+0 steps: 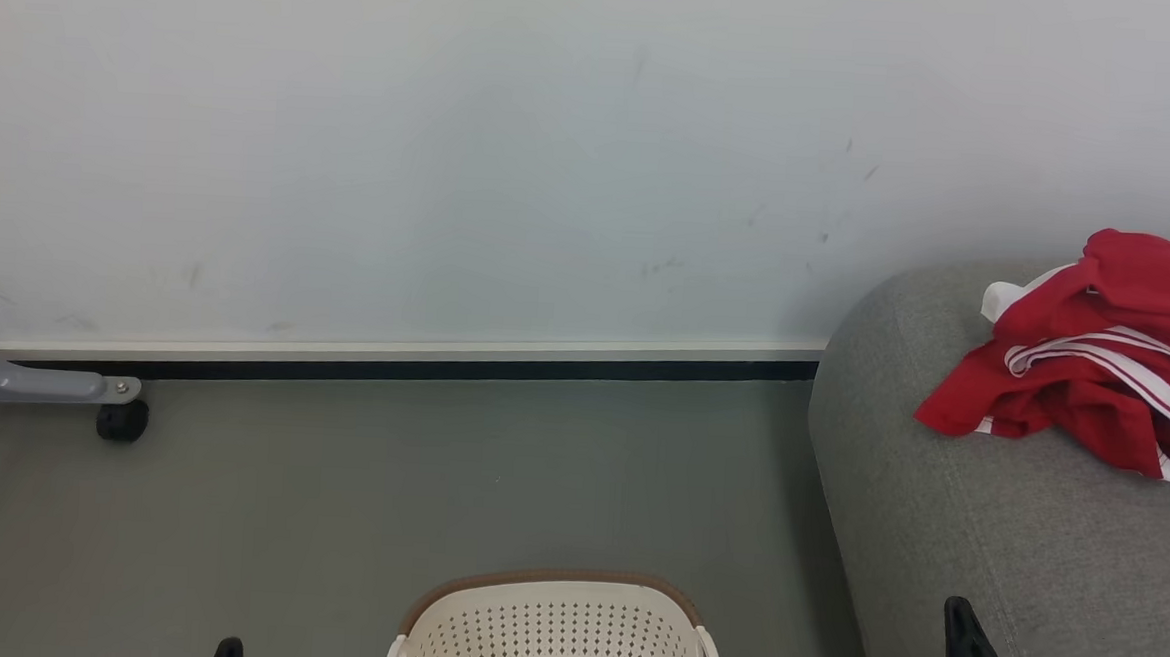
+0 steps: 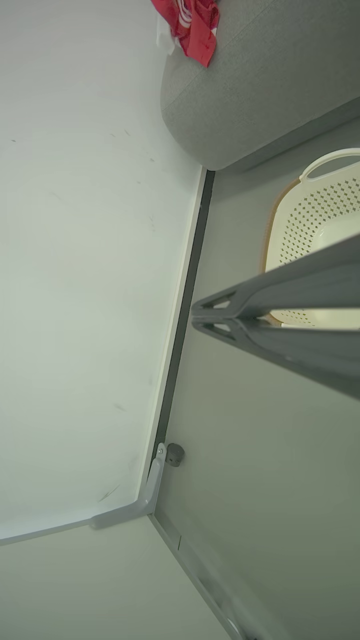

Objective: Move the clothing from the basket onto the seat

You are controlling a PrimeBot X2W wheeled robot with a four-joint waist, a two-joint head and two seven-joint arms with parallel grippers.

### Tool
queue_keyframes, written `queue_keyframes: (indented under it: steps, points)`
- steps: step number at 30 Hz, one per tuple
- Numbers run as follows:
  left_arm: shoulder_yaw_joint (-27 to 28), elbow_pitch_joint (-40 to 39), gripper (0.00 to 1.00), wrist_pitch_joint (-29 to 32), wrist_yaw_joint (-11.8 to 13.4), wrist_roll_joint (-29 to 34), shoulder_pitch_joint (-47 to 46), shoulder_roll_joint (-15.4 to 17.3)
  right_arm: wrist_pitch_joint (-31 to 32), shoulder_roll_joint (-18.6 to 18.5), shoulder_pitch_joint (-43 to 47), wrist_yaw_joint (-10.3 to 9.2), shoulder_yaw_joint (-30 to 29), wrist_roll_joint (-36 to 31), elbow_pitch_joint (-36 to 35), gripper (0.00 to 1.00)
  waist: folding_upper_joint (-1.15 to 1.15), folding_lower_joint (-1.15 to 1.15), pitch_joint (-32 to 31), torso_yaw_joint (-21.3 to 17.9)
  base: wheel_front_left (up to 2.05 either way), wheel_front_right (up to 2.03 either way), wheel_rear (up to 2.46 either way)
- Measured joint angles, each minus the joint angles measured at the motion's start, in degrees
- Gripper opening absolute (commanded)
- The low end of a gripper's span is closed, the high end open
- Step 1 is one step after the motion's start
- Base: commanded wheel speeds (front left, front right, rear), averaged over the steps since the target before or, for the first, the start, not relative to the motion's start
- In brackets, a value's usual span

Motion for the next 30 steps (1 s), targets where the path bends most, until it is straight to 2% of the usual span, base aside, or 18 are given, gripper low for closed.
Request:
queue_keyframes:
  steps: [16, 30]
  points:
    - [2.3, 1.6, 0.0, 3.3, -2.3, -10.9, -2.5, -1.3, 3.6, 1.0, -1.9, 2.03, -3.4, 13.1, 1.5, 0.0, 0.0, 0.0, 0.7, -0.2, 0.0, 0.0, 0.0]
    - [4.1, 2.9, 0.0, 5.8, -3.8, -18.7, -4.8, -2.2, 6.1, 1.8, -3.3, 3.57, -6.0, 22.0, 2.5, 0.0, 0.0, 0.0, 1.2, -0.3, 0.0, 0.0, 0.0]
